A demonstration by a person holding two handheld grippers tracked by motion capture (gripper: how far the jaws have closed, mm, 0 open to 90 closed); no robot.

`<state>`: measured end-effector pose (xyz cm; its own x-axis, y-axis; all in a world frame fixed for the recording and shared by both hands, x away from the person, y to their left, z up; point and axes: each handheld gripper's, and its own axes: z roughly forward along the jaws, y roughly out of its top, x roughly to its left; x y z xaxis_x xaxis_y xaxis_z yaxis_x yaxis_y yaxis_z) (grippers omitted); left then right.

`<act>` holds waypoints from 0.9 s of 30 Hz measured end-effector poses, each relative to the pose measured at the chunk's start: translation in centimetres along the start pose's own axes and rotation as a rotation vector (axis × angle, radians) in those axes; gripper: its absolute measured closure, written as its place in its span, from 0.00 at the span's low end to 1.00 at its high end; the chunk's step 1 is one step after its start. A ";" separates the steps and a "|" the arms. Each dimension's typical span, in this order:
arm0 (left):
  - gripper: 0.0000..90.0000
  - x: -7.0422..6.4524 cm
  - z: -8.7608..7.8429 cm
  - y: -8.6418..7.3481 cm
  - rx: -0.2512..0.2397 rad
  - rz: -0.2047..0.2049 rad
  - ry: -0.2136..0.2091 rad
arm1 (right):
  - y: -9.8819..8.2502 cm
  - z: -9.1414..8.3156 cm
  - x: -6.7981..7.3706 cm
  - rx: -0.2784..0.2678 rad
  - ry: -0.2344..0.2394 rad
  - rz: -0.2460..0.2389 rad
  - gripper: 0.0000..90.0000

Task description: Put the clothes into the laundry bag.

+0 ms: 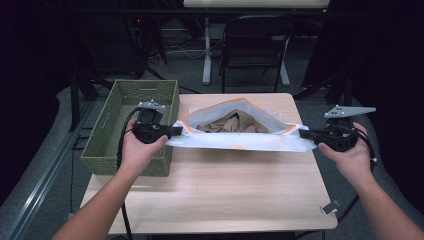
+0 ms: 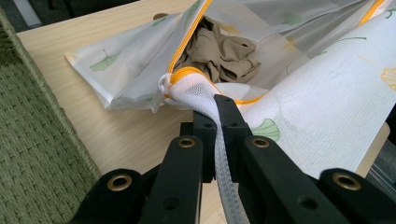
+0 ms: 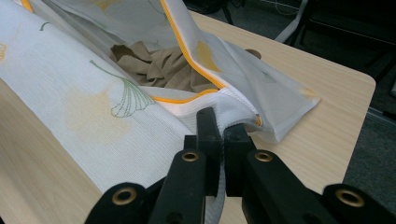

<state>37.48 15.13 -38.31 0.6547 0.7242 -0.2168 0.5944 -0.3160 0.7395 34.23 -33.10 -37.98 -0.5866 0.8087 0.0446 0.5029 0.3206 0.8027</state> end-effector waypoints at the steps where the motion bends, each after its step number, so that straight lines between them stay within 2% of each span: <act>1: 0.98 0.0 0.0 -0.1 0.001 -0.001 0.000 | -0.1 0.0 0.1 0.000 0.002 -0.004 0.98; 9: 0.98 -0.2 -0.2 -1.6 0.006 -0.009 -0.014 | -1.0 -0.1 0.9 0.014 0.012 -0.003 0.98; 16: 0.98 -0.7 -0.3 -3.0 0.002 0.001 -0.007 | -1.8 -0.2 1.4 0.018 0.027 0.006 0.98; 18: 0.98 -0.7 -0.3 -3.4 -0.002 -0.010 -0.018 | -2.2 -0.2 1.6 0.015 0.032 0.008 0.98; 23: 0.98 -1.0 -0.4 -5.1 0.000 -0.013 -0.031 | -3.2 -0.3 2.0 0.009 0.044 0.016 0.98; 27: 0.98 -1.3 -0.3 -6.4 -0.001 -0.004 -0.025 | -4.2 -0.3 2.8 0.017 0.043 0.001 0.98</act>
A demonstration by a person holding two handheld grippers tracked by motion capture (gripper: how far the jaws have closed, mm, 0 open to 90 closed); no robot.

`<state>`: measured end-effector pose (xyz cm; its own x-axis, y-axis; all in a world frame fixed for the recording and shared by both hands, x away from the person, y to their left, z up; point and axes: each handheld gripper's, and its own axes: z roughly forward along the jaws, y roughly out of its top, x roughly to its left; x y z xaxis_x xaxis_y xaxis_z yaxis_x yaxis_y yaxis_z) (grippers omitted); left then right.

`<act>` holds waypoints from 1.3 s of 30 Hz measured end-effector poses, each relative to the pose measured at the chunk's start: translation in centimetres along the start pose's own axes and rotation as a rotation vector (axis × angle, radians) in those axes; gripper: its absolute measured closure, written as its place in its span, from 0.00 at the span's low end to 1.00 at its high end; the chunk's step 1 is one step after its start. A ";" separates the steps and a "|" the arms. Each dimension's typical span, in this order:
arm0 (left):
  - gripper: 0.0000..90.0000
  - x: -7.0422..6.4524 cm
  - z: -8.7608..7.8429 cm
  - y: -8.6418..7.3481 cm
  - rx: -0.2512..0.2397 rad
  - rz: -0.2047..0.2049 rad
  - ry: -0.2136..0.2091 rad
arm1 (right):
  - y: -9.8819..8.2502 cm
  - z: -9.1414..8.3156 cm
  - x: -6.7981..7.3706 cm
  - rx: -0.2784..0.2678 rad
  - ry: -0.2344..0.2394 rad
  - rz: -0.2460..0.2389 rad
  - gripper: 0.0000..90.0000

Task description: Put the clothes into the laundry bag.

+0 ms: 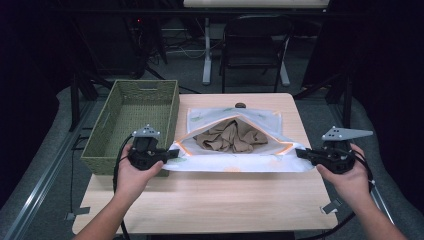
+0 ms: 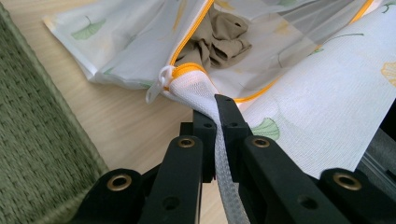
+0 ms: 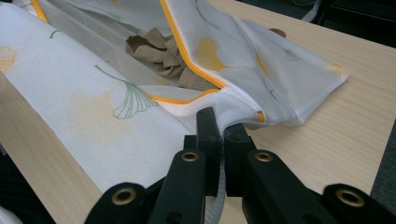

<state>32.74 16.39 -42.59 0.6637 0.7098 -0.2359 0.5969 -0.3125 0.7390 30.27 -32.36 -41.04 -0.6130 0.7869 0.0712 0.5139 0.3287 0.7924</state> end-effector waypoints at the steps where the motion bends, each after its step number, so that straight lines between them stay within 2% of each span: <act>1: 0.98 0.0 0.0 -0.3 0.001 -0.001 -0.004 | -0.2 0.0 0.1 0.001 -0.002 0.000 0.98; 4: 0.98 0.0 0.2 -1.3 0.001 -0.021 -0.013 | -1.0 0.2 0.5 -0.002 0.007 0.006 0.98; 9: 0.98 0.1 0.6 -2.8 0.000 -0.020 -0.011 | -2.3 0.4 0.8 -0.020 0.026 0.033 0.98; 10: 0.98 0.0 0.6 -3.0 0.005 -0.009 -0.010 | -2.5 0.4 0.9 -0.018 0.024 0.034 0.98; 16: 0.98 -0.3 1.3 -4.8 0.000 -0.027 -0.015 | -4.0 0.9 1.7 -0.024 -0.015 0.030 0.98; 23: 0.98 -0.9 2.0 -6.3 0.012 -0.008 -0.004 | -6.1 1.6 2.0 -0.029 -0.023 0.063 0.98; 29: 0.98 -1.0 3.0 -7.7 0.032 -0.023 -0.021 | -7.6 2.3 2.2 -0.018 -0.052 0.068 0.98; 32: 0.98 -0.9 3.3 -8.2 0.024 -0.038 -0.030 | -8.2 2.7 2.3 -0.005 -0.065 0.065 0.98; 35: 0.98 -0.8 3.6 -8.8 0.027 -0.037 -0.032 | -8.7 3.0 2.5 0.001 -0.069 0.060 0.98; 39: 0.98 -0.8 4.0 -9.4 0.056 -0.036 -0.047 | -9.4 3.2 2.5 0.013 -0.073 0.064 0.98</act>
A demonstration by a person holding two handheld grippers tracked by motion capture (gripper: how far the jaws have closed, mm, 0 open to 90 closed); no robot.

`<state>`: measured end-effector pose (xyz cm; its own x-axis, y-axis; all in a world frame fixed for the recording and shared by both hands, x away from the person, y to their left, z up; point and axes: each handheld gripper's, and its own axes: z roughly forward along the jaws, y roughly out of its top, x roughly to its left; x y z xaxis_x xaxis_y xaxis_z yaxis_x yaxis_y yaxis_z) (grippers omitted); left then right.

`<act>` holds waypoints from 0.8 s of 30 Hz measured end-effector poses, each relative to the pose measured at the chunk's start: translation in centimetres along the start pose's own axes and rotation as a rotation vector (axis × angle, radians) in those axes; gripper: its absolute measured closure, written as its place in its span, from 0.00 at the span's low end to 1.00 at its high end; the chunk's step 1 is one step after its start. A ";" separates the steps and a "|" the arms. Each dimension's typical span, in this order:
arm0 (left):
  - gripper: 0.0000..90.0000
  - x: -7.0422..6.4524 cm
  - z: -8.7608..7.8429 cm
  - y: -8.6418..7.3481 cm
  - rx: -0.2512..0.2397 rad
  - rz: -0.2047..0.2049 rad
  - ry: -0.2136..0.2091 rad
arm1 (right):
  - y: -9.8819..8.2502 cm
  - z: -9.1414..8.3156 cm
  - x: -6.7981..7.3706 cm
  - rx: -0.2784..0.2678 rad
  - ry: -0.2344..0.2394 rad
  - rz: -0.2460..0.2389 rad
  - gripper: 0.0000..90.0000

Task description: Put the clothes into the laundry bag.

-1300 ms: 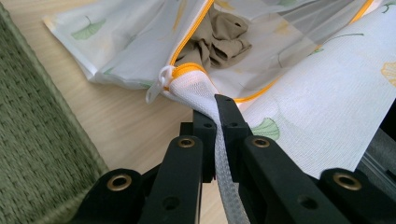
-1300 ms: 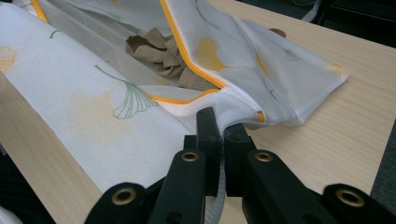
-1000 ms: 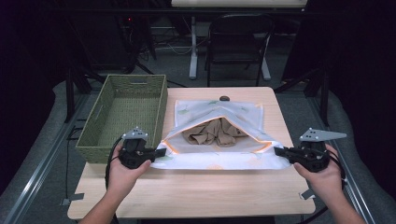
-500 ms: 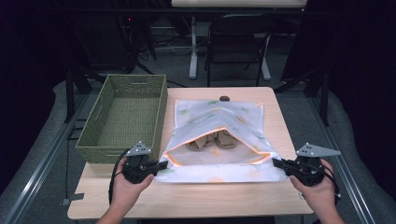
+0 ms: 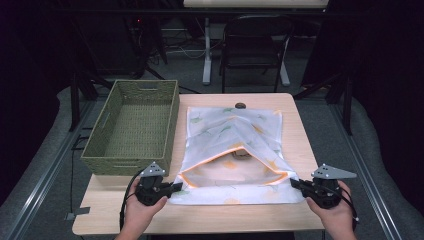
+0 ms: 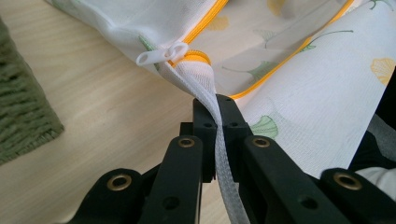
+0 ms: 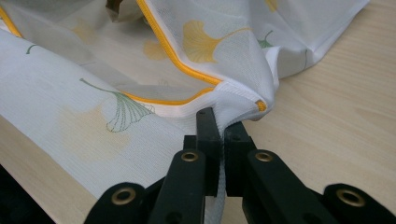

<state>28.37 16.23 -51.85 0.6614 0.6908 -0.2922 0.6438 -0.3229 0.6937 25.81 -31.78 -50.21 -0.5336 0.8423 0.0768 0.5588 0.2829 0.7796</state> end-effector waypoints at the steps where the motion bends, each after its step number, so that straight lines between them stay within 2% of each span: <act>1: 0.98 0.0 0.2 -0.2 -0.004 -0.006 -0.003 | -0.3 0.1 0.0 0.004 0.006 0.013 0.98; 3: 0.98 0.2 0.5 -0.6 0.005 -0.023 -0.025 | -0.7 0.4 -0.1 0.012 0.007 0.016 0.98; 5: 0.98 0.3 0.9 -0.9 0.018 -0.033 -0.031 | -1.3 0.7 -0.4 0.020 0.022 0.047 0.98; 8: 0.98 0.2 1.4 -1.2 0.041 -0.033 -0.022 | -2.0 0.9 -0.7 0.022 0.052 0.082 0.98; 10: 0.98 0.1 1.7 -1.4 0.053 -0.024 -0.014 | -2.3 1.0 -0.8 0.030 0.050 0.087 0.98; 13: 0.98 -0.1 2.0 -1.5 0.073 -0.007 0.006 | -2.5 1.2 -0.9 0.039 0.054 0.086 0.98; 15: 0.98 -0.1 2.1 -1.7 0.092 -0.006 0.003 | -2.6 1.3 -0.8 0.038 0.054 0.088 0.98; 22: 0.98 -0.1 2.3 -2.0 0.117 0.003 0.025 | -2.8 1.8 -0.4 0.071 0.041 0.055 0.97; 24: 0.98 0.0 2.4 -2.1 0.115 -0.007 0.024 | -2.9 2.0 -0.3 0.079 0.046 0.054 0.97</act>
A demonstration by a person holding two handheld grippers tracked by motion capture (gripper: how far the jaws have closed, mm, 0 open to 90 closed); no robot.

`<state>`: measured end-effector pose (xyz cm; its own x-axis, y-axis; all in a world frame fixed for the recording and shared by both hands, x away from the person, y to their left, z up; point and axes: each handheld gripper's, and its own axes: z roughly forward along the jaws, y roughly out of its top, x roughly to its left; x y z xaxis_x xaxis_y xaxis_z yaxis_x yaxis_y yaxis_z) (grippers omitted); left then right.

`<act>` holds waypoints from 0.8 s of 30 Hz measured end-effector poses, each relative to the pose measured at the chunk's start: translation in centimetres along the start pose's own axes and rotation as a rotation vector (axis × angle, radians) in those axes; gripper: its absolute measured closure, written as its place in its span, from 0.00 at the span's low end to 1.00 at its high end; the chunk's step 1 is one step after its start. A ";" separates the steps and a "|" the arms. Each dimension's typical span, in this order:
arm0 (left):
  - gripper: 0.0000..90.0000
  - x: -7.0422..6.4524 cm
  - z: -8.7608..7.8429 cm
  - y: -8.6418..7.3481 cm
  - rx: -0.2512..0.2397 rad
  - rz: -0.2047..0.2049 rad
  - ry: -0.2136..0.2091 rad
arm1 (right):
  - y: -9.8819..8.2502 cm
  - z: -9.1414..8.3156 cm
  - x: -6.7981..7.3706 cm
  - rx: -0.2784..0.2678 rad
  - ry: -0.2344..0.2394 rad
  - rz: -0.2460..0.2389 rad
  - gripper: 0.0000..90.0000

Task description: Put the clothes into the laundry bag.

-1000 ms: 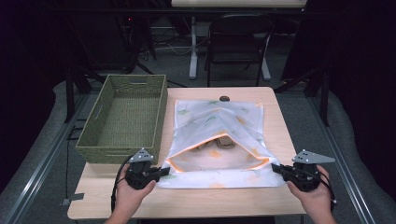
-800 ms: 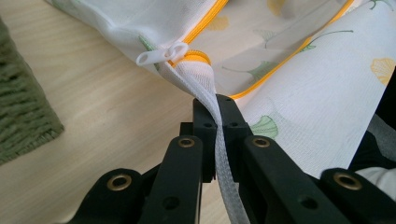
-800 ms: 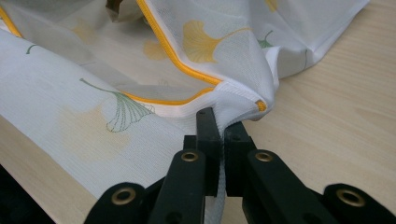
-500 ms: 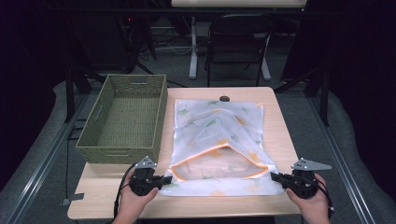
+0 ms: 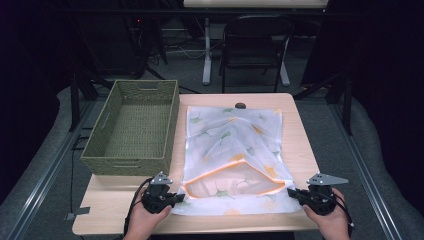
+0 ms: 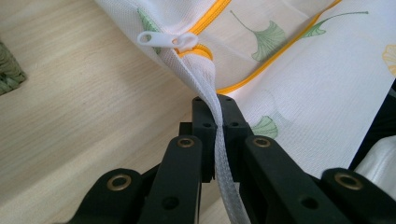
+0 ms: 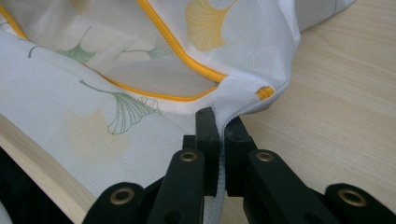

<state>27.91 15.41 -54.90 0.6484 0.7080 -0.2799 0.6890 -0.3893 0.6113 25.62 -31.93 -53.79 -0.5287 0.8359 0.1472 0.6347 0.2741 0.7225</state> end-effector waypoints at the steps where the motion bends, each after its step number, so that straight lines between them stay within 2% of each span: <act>1: 0.98 0.1 0.0 0.0 0.003 -0.001 -0.004 | -0.1 0.1 0.0 0.004 0.002 -0.001 0.97; 6: 0.97 0.2 0.1 -0.1 0.008 -0.014 -0.003 | -0.2 0.3 0.0 0.010 -0.001 -0.007 0.96; 12: 0.97 0.4 0.1 -0.1 0.009 -0.012 -0.010 | -0.1 0.0 -0.4 -0.005 0.002 0.010 0.92; 14: 0.95 0.4 0.1 -0.1 0.006 -0.025 -0.009 | -0.1 -0.1 -0.4 -0.010 -0.004 0.017 0.90; 18: 0.89 0.5 0.0 -0.1 -0.006 -0.033 -0.009 | -0.2 -0.1 -0.5 -0.011 0.000 0.020 0.83; 24: 0.71 0.6 -0.1 0.0 -0.031 -0.033 -0.002 | -0.2 -0.3 -1.0 -0.026 0.001 0.043 0.70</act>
<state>28.27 15.95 -54.97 0.6263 0.7189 -0.3015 0.6996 -0.3477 0.6242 25.85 -32.97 -53.86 -0.5014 0.8464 0.1792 0.6421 0.2253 0.7327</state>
